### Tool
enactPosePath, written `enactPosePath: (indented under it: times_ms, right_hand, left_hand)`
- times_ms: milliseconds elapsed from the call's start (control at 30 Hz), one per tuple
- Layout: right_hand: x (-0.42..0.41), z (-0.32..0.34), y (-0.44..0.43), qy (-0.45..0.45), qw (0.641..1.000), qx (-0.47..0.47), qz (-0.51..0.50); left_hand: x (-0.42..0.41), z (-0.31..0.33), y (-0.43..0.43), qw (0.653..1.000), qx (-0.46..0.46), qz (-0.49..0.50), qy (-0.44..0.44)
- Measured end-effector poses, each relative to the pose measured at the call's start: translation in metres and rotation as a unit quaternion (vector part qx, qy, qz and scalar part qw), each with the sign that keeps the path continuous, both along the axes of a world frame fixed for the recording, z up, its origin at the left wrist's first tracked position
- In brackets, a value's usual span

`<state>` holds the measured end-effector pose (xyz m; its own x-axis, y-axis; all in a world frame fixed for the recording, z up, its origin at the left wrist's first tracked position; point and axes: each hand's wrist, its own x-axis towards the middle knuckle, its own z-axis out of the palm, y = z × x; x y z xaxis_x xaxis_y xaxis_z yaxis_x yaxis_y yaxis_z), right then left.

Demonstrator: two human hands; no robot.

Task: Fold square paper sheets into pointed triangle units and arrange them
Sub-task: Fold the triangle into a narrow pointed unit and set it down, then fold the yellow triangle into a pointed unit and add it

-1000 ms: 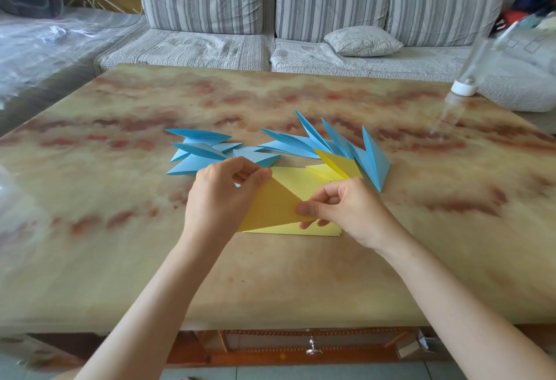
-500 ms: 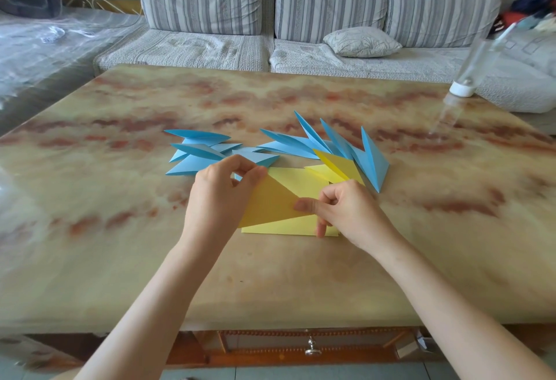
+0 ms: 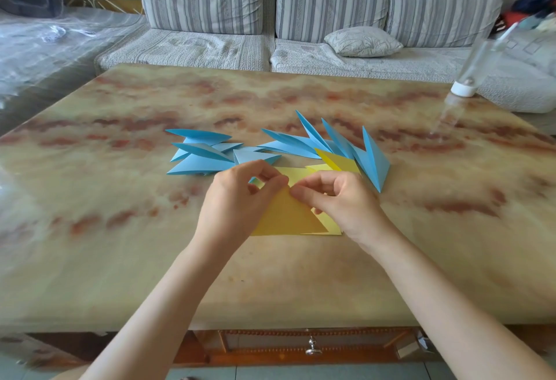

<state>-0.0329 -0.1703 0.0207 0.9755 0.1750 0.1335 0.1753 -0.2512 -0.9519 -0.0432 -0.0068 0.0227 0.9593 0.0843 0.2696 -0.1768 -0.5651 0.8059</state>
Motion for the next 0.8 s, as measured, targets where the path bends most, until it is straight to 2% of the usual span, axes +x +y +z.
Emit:
enactPosePath:
  times_ms: [400,600,733,800]
  right_hand:
    - [-0.003,0.008,-0.028,0.096,0.990,-0.056,0.090]
    - [0.001,0.010,-0.043,0.095,0.974,-0.196,0.062]
    - [0.004,0.012,-0.043,0.061,0.996,-0.062,-0.012]
    - [0.004,0.012,-0.035,0.062,0.997,-0.037,-0.007]
  left_hand:
    - [0.010,0.007,0.018,0.997,-0.035,0.070,-0.012]
    - [0.014,0.002,0.018,0.996,-0.030,0.082,-0.022]
    - [0.013,-0.003,0.015,0.999,-0.022,0.035,0.019]
    - [0.012,-0.007,0.005,1.000,-0.008,0.016,0.023]
